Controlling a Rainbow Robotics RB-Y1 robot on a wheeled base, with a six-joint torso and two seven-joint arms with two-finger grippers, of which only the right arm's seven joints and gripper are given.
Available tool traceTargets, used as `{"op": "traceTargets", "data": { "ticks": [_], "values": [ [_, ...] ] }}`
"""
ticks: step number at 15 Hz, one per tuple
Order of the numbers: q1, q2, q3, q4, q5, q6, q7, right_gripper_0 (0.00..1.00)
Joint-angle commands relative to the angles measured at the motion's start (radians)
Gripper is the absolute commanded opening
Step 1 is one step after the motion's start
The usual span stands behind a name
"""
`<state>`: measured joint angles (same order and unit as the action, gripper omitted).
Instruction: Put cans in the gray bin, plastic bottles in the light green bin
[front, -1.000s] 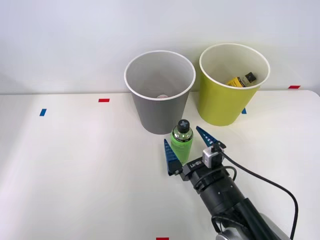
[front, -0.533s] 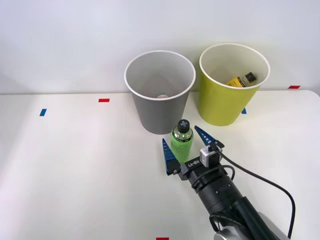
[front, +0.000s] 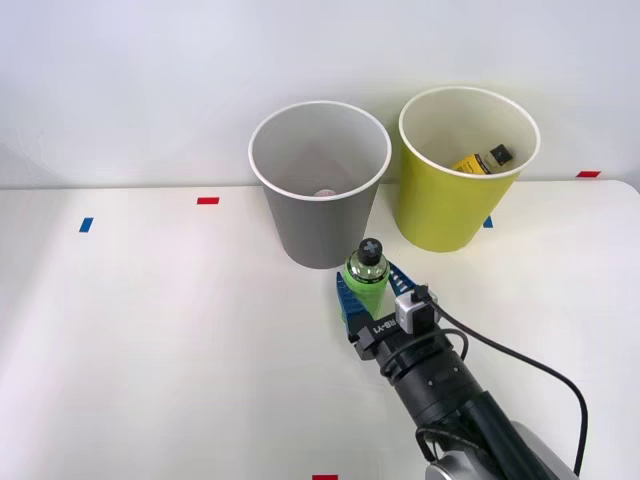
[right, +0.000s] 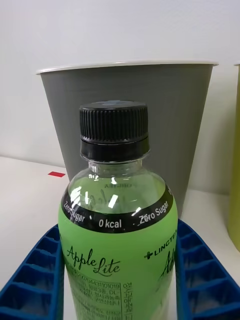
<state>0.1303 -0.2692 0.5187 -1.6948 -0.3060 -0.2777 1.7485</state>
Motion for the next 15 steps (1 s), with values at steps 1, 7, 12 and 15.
{"op": "traceTargets", "data": {
  "ticks": [1, 7, 12, 15],
  "values": [
    [0.003, 0.005, 0.0, 0.0, -0.001, 0.0, 0.0, 0.13],
    [0.091, -0.001, -0.006, -0.037, -0.004, -0.09, -0.012, 0.1],
    [0.273, -0.081, -0.062, -0.394, -0.03, 0.043, -0.037, 0.09],
    [0.272, -0.042, -0.132, -0.559, -0.059, 0.184, -0.064, 0.1]
  ]
}}
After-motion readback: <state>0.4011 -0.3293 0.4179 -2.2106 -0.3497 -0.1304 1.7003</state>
